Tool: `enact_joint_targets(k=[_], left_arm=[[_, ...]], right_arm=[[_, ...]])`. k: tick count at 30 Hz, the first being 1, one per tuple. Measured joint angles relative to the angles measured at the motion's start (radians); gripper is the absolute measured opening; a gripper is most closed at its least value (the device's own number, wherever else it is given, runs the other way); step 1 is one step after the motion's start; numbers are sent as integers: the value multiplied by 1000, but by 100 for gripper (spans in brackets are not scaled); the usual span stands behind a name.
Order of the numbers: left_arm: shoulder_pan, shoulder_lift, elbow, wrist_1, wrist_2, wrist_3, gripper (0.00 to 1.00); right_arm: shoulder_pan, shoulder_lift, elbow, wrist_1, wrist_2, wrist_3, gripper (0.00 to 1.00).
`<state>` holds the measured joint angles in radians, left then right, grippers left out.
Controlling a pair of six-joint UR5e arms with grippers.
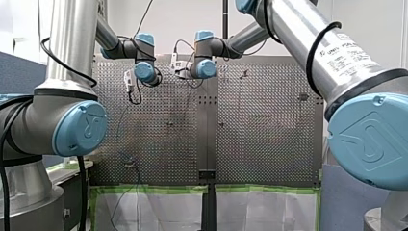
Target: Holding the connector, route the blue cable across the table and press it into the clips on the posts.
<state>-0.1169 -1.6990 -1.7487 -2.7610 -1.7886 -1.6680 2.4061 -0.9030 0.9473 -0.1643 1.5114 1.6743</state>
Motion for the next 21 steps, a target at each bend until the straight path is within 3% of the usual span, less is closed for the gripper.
enact_joint_targets(k=[1, 2, 3, 4, 15, 21], left_arm=[[0, 0, 0, 1, -8, -2, 34], [0, 0, 0, 2, -13, -4, 34], [-1, 0, 0, 4, -17, -6, 14], [-2, 0, 0, 6, -21, -9, 2], [-8, 0, -3, 6, -29, -34, 2], [-12, 1, -29, -17, -67, -44, 2]], right_arm=[[0, 0, 0, 0, 0, 0, 0], [0, 0, 0, 0, 0, 0, 0], [0, 0, 0, 0, 0, 0, 0], [0, 0, 0, 0, 0, 0, 0], [0, 1, 0, 3, 0, 1, 0], [5, 3, 3, 8, 1, 1, 0]])
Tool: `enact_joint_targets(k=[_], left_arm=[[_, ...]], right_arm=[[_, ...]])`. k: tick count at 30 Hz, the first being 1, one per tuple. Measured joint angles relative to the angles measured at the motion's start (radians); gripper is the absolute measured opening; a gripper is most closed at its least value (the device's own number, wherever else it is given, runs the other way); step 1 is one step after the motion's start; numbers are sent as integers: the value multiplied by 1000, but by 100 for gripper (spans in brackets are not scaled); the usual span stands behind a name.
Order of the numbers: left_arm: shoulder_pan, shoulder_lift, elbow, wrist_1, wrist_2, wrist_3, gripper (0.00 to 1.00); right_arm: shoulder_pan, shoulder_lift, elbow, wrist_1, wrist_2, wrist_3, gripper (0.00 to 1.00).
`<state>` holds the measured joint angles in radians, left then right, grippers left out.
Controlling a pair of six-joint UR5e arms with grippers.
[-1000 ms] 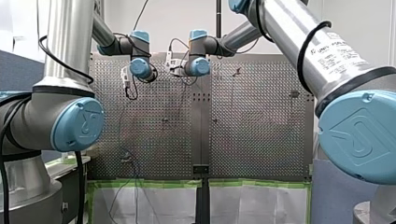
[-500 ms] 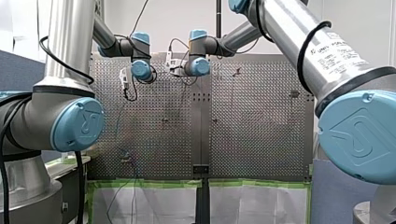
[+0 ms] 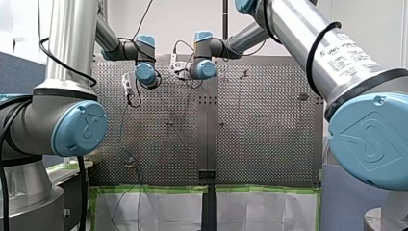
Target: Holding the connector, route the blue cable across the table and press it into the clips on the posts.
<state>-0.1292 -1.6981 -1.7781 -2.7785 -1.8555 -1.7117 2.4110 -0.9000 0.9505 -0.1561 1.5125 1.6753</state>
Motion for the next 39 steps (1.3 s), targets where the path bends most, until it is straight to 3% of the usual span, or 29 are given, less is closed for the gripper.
enact_joint_targets(k=[5, 16, 25, 32, 39], left_arm=[[-6, 2, -40, 22, -27, 3, 2], [-13, 2, -128, 106, -29, -4, 2], [-15, 0, -200, 174, -22, -24, 2], [-20, -4, -271, 193, -19, -28, 2], [-36, -50, -311, 204, -13, -7, 2]], right_arm=[[7, 16, 3, 12, 0, -4, 0], [13, 42, 16, 43, 1, -16, 0], [8, 44, 73, 41, 3, -17, 0], [4, 45, 136, 35, 9, -21, 0], [-4, 46, 195, 18, 16, -32, 0]])
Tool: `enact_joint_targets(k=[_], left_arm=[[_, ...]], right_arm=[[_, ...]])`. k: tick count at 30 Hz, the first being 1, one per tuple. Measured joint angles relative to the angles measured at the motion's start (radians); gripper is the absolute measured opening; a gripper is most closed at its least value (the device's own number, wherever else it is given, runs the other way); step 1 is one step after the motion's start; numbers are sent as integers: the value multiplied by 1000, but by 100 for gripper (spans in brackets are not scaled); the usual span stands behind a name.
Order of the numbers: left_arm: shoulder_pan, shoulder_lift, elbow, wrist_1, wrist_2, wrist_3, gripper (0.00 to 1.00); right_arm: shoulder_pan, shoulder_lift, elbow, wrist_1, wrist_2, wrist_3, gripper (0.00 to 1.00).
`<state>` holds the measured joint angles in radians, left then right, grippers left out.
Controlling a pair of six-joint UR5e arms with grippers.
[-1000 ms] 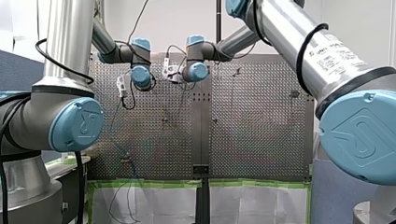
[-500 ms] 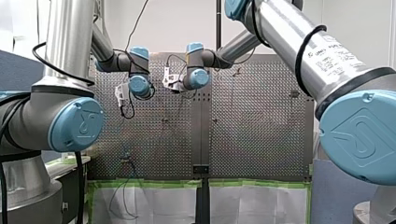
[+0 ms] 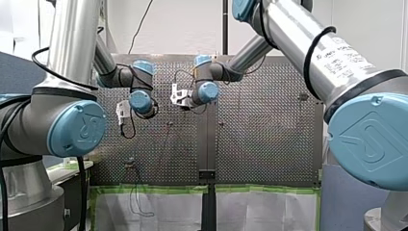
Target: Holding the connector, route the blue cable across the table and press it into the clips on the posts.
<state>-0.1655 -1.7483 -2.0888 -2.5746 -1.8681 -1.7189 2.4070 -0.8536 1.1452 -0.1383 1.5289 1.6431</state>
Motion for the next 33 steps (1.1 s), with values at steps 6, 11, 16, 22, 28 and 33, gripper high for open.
enact_joint_targets(k=[6, 11, 16, 22, 28, 33], left_arm=[[-5, -48, -7, 40, 33, 5, 2], [-3, -67, -7, 67, 51, 3, 2], [3, -69, -6, 97, 68, -8, 2], [13, -86, 8, 112, 85, -25, 2], [16, -135, 23, 139, 78, -30, 2], [23, -176, 29, 166, 72, -37, 2]], right_arm=[[-7, 1, 48, -36, 2, -1, 0], [-9, 5, 72, -55, 2, -6, 0], [-10, 24, 76, -59, 2, -14, 0], [-18, 60, 76, -72, 1, -18, 0], [-33, 67, 75, -85, -1, -16, 0], [-42, 67, 75, -106, -4, -14, 0]])
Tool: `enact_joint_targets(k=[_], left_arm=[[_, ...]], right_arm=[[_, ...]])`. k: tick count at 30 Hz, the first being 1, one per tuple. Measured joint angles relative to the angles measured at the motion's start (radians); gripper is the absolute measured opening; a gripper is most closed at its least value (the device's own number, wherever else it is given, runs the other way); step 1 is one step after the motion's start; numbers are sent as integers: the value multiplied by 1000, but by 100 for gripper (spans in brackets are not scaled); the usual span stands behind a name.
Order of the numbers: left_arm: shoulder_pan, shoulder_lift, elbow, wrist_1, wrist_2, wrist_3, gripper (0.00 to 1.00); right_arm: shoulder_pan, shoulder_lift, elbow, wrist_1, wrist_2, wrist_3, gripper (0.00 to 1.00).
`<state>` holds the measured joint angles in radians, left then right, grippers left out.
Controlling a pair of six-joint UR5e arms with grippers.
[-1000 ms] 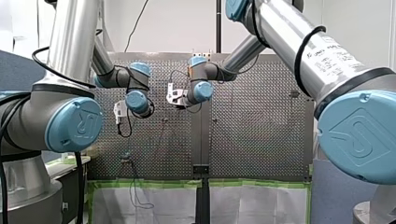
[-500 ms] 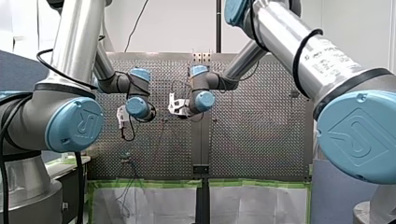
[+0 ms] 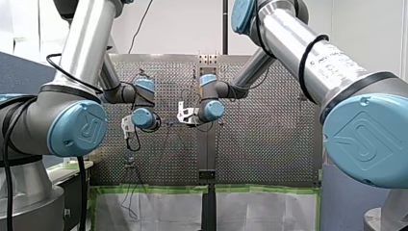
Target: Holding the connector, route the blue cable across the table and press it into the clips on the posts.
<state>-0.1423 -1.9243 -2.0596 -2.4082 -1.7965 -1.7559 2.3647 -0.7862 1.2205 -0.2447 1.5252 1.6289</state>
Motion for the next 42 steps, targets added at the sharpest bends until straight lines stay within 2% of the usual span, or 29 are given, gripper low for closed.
enact_joint_targets(k=[6, 15, 22, 34, 39, 42], left_arm=[[14, -37, 11, 9, 18, -3, 2], [25, -41, 25, 35, 75, -6, 2], [37, -64, 41, 48, 121, -32, 2], [48, -87, 72, 62, 133, -36, 2], [56, -88, 108, 63, 141, -42, 2], [63, -88, 131, 51, 148, -45, 2]], right_arm=[[-7, 1, 0, -20, -8, 1, 0], [-14, 4, 0, -32, -11, 7, 0], [-25, 5, 0, -33, -11, 12, 0], [-36, 9, 0, -39, -12, 16, 0], [-40, 11, 0, -69, -17, 18, 0], [-44, 13, 0, -88, -27, 27, 0]])
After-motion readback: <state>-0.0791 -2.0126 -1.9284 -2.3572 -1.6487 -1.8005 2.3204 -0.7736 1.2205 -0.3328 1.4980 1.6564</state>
